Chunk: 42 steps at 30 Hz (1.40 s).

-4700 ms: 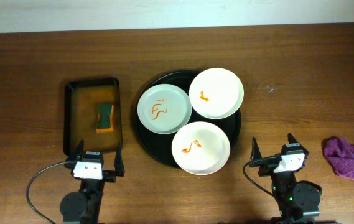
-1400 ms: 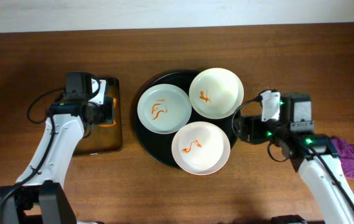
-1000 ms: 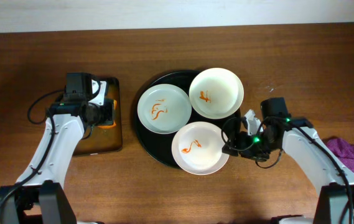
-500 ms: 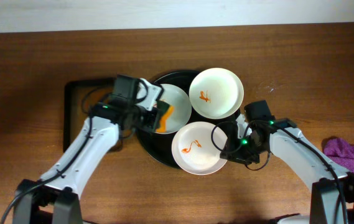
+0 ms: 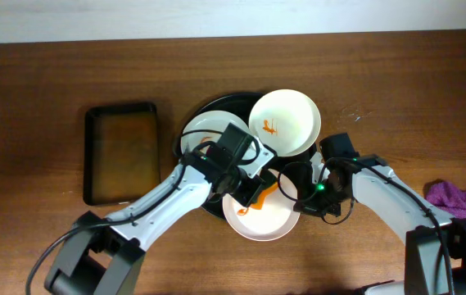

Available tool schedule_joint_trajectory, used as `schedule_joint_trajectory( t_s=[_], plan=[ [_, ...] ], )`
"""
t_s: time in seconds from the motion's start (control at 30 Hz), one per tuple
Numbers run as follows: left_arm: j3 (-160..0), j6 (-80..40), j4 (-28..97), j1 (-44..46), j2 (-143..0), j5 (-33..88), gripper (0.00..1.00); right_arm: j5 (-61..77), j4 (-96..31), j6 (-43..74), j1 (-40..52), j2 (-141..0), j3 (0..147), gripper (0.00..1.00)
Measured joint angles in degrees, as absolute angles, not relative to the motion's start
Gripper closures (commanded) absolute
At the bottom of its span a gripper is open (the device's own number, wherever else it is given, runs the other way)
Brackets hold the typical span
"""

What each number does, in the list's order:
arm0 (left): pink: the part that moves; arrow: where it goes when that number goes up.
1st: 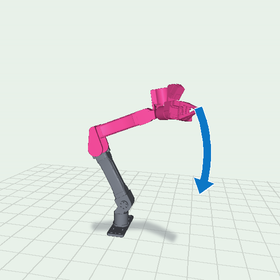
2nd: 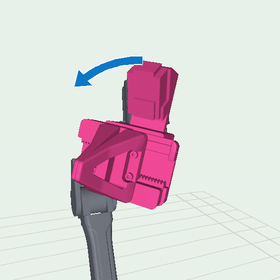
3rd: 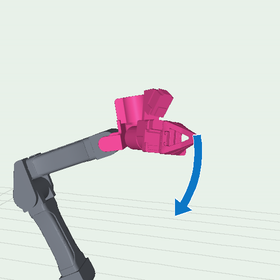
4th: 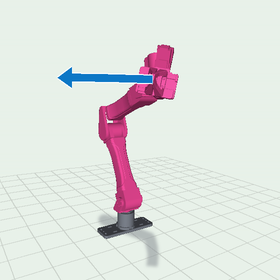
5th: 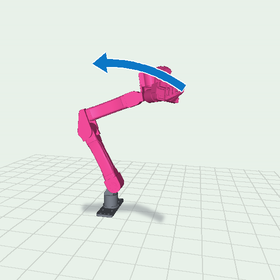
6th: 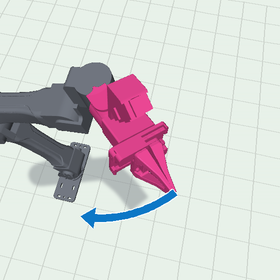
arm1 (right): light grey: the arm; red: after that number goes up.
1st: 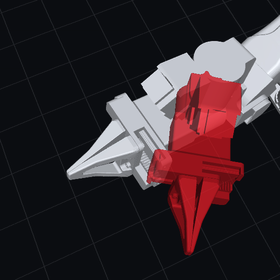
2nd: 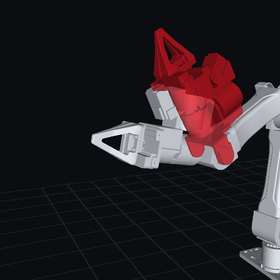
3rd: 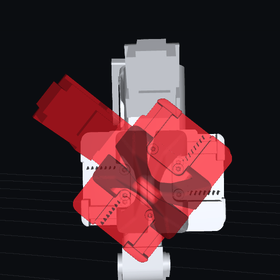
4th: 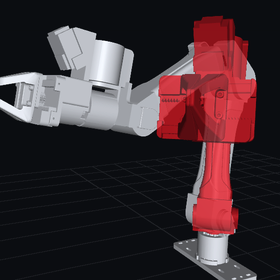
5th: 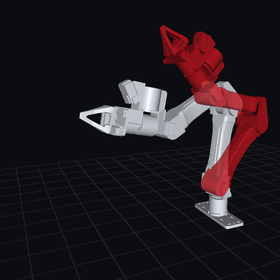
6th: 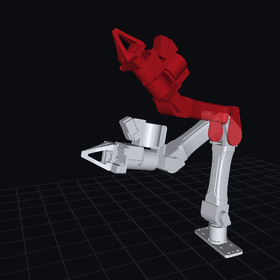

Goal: Clean dirty plates on tray and stack at the side
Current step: 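Grip the bottom plate rim with the right gripper and scrub it with the sponge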

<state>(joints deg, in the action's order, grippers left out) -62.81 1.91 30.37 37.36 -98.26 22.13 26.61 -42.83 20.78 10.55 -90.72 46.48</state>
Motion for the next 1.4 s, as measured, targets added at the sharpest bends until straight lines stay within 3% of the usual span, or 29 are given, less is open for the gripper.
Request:
schedule_joint_trajectory(
  t_s=[0.27, 0.6, 0.8, 1.1, 1.4],
  plan=[
    [-62.74, -0.05, 37.26, 42.76, -99.07, 22.24, 1.0, 26.63, -42.83, 20.8, 10.55, -90.72, 46.48, 0.96],
    [-61.23, -2.76, 32.49, 42.78, -101.58, 14.72, 1.0, 26.17, -42.76, 21.28, 10.52, -90.72, 46.48, 0.96],
    [-61.17, -6.74, 27.03, 34.37, -102.89, 10.02, 1.0, 26.24, -42.78, 21.93, 10.52, -90.72, 46.48, 0.96],
    [-64.1, -6.96, 30.7, 33.26, -95.98, 9.39, 1.0, 25.45, -42.37, 21.21, 10.55, -90.72, 46.48, 0.96],
    [-65.8, -8.27, 36.23, 19.62, -89.08, 5.37, 1.0, 13.54, -47.22, 20.56, 10.55, -90.94, 53.41, 0.96]
  ],
)
